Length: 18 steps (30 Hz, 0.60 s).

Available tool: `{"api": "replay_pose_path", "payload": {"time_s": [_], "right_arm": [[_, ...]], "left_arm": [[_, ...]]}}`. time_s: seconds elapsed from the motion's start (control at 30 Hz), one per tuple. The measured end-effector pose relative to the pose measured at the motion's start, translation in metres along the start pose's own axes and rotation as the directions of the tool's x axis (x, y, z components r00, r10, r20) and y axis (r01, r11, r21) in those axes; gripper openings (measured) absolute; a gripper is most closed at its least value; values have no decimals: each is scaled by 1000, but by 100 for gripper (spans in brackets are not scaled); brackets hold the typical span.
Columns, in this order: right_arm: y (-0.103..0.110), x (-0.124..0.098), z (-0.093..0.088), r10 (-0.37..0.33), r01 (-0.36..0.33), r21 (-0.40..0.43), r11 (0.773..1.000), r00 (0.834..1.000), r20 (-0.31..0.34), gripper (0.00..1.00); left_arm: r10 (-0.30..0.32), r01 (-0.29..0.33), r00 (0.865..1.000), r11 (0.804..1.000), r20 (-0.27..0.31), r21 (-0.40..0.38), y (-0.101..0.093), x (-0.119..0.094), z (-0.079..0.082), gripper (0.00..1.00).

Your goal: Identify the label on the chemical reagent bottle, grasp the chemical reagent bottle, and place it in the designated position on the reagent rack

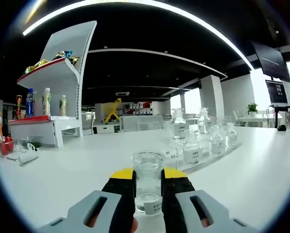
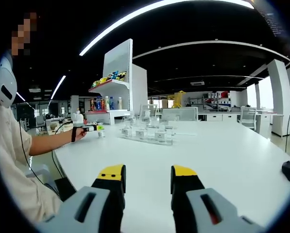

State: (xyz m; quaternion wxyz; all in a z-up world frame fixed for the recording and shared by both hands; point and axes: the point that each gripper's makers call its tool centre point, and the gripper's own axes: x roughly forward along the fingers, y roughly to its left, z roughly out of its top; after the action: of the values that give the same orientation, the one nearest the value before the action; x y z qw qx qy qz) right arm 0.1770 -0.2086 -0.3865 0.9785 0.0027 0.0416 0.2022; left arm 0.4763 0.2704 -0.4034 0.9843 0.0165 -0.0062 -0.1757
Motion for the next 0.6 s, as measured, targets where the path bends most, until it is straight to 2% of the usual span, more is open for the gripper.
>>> {"api": "replay_pose_path", "payload": {"time_s": [0.17,0.23,0.6], "right_arm": [[-2,0,1,-3,3,1,1000,1000,2,37],[-2,0,1,-4,4,3,1000,1000,4,37],[0,0,4,-3,3,-1,1000,1000,9,37]], "left_arm": [[-6,6,1000,1000,-2,-12,1,-1,4,19],[-16,16,1000,999,10,-38,-1,-2,10,19],[-54,55,998,998,12,-35,-10,-3,36,18]]}}
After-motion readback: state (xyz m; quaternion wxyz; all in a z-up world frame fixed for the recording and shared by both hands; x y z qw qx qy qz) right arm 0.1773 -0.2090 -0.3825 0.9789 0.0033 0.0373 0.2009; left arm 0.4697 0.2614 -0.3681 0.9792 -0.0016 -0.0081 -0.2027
